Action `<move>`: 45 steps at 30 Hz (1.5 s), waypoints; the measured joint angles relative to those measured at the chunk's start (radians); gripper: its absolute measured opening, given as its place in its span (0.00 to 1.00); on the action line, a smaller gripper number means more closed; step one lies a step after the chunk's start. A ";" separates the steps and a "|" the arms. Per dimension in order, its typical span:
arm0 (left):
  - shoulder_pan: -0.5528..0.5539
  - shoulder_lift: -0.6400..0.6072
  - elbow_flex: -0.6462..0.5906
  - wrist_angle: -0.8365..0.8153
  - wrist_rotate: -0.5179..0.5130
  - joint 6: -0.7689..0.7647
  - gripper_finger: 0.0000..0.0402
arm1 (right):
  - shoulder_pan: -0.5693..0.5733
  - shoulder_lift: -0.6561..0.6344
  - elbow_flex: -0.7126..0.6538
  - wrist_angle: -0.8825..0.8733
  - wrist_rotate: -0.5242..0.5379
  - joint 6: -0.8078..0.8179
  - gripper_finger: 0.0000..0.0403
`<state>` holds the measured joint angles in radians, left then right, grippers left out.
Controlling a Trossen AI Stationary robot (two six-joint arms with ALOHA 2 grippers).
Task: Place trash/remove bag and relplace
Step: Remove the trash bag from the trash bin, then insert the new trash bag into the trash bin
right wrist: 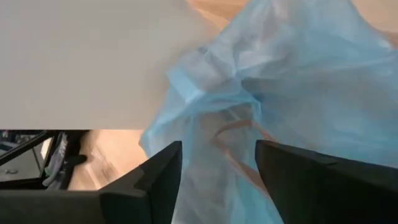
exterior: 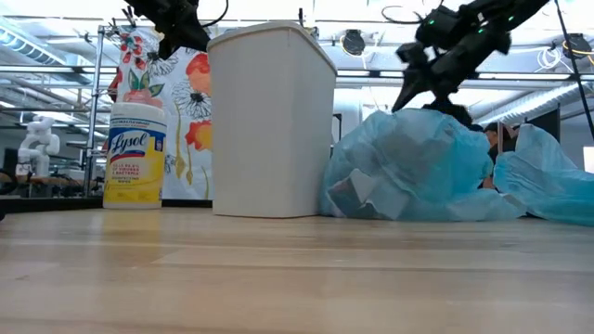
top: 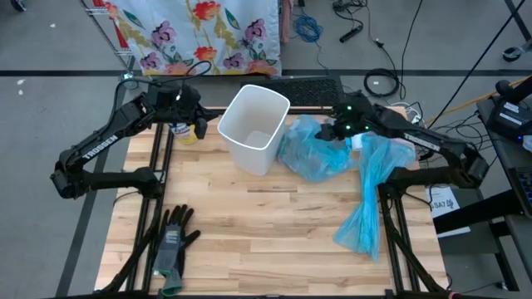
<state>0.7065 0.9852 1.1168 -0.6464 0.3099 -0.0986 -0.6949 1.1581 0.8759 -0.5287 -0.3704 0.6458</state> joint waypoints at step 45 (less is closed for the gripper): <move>0.000 0.000 0.000 -0.030 0.001 0.003 0.00 | -0.195 -0.210 0.154 -0.422 0.555 -0.194 0.39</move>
<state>0.7067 0.9852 1.1168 -0.6762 0.3111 -0.0959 -0.8898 0.9485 1.0298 -0.9512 0.1843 0.4518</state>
